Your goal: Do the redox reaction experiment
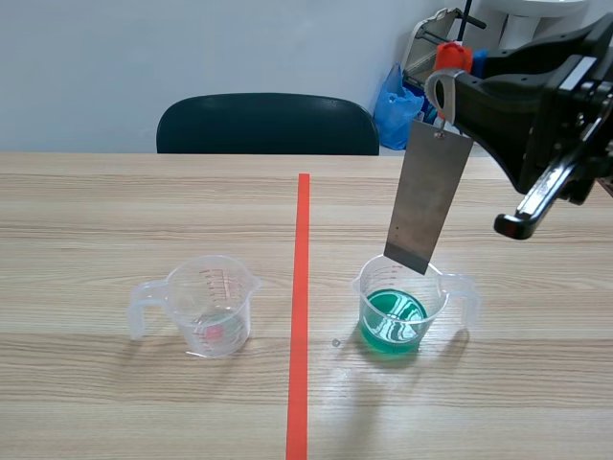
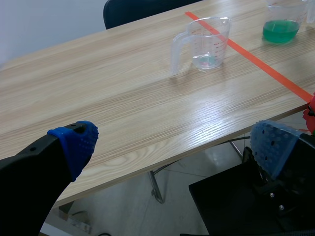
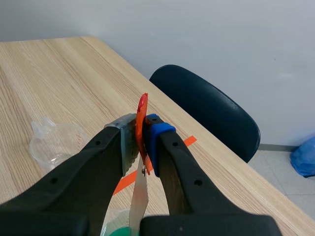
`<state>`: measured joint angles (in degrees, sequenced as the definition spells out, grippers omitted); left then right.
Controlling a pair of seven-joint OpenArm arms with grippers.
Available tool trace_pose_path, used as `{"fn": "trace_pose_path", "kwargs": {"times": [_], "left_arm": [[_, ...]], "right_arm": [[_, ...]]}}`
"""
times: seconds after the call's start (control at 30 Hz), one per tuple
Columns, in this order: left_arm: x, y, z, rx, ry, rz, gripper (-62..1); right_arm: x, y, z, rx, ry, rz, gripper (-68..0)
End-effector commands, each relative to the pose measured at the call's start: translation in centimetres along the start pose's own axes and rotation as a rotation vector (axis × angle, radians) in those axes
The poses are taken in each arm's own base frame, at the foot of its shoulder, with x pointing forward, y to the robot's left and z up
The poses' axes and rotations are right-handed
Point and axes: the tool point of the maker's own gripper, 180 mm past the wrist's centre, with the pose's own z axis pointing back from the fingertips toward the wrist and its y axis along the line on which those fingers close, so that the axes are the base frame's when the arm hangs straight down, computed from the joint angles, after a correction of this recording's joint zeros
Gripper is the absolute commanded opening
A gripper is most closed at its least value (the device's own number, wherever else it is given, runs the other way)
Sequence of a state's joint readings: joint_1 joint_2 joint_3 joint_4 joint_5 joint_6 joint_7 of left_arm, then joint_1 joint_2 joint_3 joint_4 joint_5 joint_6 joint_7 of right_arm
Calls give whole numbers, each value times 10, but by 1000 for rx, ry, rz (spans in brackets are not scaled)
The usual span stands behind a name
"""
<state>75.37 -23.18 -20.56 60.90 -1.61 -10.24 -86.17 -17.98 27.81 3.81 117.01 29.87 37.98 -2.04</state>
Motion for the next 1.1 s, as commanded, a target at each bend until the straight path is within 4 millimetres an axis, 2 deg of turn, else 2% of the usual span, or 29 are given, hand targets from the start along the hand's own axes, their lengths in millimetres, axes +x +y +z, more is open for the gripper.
{"fn": "trace_pose_path", "kwargs": {"times": [0.0, 0.4, 0.57, 0.6, 0.77, 0.83, 1.07], "left_arm": [[12, 1, -1, 12, -61, -2, 14], [12, 2, -2, 7, -62, -4, 14], [16, 17, -8, 3, -84, -20, 6], [17, 20, -10, -9, -88, -25, -57], [22, 35, -28, -117, -115, -12, -479], [24, 41, -42, -172, -133, 21, -580], [35, 65, -113, -361, -160, 250, -590]], "right_arm": [[9, -4, 1, -6, -25, 18, -669], [9, -4, 1, -6, -25, 18, -669], [9, -4, 1, -5, -24, 18, -669], [9, -4, 1, -5, -24, 18, -669], [9, -4, 1, -5, -24, 18, -669], [9, -4, 1, -5, -24, 18, -669], [9, -4, 1, -5, -24, 18, -669]]}}
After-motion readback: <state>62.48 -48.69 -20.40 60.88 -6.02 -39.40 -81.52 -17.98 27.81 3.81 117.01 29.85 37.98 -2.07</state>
